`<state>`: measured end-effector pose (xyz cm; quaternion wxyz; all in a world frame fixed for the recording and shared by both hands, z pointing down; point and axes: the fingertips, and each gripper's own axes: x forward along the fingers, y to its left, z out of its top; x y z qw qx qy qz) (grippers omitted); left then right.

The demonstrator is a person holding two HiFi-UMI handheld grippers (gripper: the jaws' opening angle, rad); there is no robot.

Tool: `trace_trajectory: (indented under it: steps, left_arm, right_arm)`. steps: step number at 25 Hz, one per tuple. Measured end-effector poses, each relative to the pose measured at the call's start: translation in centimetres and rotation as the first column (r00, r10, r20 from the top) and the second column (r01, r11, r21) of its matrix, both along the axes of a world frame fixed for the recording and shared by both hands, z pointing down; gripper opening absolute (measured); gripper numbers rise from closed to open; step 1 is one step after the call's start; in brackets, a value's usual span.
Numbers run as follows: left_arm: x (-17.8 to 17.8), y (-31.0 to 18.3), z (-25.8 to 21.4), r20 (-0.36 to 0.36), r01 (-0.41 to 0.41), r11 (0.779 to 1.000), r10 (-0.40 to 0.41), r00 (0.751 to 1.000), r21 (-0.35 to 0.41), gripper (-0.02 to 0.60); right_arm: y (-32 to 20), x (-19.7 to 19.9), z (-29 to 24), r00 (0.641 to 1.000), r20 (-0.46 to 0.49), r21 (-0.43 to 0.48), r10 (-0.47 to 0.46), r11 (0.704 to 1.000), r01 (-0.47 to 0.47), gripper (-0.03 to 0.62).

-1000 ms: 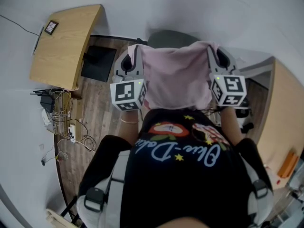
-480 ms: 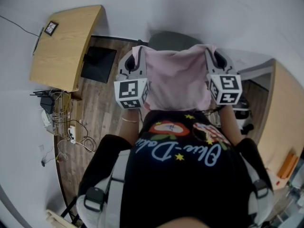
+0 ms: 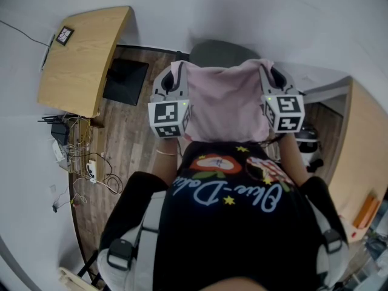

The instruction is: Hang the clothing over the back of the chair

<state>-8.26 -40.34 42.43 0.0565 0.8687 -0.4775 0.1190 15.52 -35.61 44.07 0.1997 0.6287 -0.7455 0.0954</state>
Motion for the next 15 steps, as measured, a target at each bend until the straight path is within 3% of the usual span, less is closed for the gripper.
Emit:
trace_trajectory:
  steps: [15]
  left_arm:
    - [-0.6, -0.6, 1.8, 0.024, 0.027, 0.999, -0.026, 0.999, -0.043, 0.008]
  right_arm:
    - [-0.5, -0.9, 2.0, 0.999, -0.024, -0.076, -0.023, 0.997, 0.021, 0.034]
